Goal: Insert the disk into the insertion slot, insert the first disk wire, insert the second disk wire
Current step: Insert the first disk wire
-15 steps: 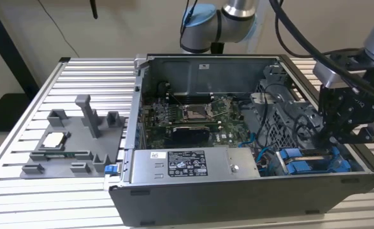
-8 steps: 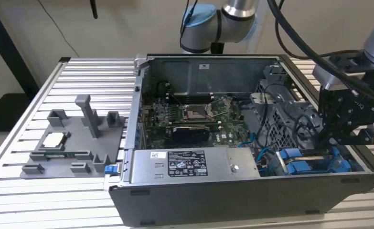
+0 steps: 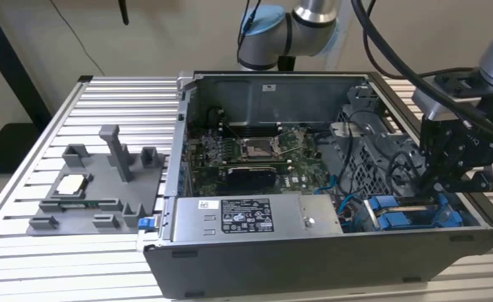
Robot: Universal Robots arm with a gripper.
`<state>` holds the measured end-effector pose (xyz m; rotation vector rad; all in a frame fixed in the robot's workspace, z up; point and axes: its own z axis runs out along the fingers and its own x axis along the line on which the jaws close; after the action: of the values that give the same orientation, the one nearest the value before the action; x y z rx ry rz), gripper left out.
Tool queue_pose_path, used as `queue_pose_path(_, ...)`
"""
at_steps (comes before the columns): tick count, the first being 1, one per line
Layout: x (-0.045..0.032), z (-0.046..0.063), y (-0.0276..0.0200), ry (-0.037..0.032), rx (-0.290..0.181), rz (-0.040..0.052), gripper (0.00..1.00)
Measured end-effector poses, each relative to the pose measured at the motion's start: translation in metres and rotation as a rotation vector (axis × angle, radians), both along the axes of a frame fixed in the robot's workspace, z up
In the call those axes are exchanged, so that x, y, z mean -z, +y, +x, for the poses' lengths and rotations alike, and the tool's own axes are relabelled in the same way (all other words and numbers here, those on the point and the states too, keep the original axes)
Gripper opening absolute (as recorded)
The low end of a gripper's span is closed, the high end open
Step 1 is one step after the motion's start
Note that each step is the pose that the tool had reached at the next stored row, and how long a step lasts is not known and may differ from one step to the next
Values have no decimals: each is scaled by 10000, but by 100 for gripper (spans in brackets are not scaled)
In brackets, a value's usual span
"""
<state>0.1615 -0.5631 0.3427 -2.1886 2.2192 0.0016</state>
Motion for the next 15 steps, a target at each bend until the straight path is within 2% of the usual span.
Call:
queue_pose_path(12,26,11,0,0,19,-1,19)
queue_pose_path(15,57,11,0,0,28,-3,19)
